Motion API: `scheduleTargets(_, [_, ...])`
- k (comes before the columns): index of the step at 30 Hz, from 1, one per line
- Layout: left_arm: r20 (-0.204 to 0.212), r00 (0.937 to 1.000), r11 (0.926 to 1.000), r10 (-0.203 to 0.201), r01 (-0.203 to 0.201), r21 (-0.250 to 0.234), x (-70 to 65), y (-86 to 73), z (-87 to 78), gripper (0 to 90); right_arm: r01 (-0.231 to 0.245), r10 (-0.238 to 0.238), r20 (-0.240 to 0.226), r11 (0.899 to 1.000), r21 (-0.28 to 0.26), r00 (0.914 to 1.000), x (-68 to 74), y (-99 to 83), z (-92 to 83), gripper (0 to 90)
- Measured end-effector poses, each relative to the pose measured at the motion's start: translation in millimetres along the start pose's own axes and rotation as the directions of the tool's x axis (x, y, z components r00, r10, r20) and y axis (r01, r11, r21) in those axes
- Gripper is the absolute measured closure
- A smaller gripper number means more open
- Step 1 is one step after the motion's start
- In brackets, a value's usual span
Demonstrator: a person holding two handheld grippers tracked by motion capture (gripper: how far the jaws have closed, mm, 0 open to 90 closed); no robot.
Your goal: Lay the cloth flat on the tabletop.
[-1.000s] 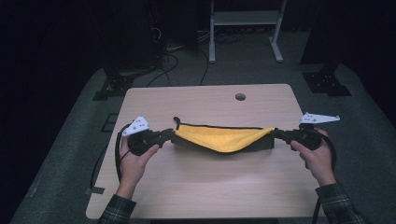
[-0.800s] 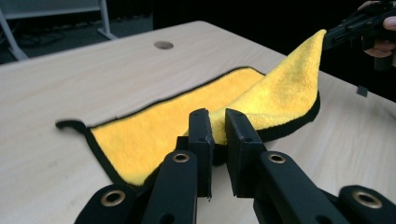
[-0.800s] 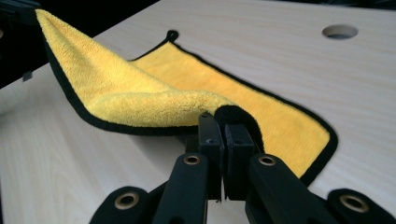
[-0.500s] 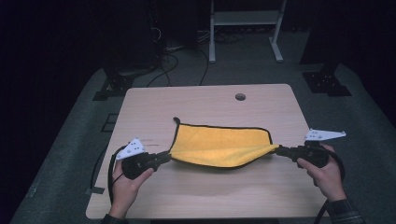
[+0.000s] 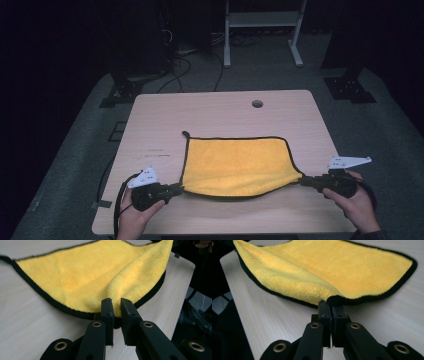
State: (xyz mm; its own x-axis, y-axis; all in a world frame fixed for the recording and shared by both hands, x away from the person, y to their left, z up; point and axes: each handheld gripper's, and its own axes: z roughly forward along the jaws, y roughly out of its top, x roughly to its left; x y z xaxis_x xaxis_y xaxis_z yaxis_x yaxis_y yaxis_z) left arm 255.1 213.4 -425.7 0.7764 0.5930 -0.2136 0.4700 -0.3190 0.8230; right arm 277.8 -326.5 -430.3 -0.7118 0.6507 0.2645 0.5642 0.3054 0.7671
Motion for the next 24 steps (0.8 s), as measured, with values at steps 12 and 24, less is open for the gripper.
scheduleTargets(12, [0.007, 0.9985, 0.9874, -0.053, 0.052, 0.149, 1.7, -20.5, 11.8, 79.8, -0.023, 0.027, -0.036, 0.993, 0.114, 0.9990, 3.2, -30.4, 7.4, 85.7])
scheduleTargets(24, [-0.010, 0.9966, 0.9761, -0.081, 0.082, 0.202, 4.1, -23.7, 17.3, 79.0, -0.059, 0.069, -0.091, 0.992, 0.114, 0.9934, 0.3, -32.5, 8.0, 86.9])
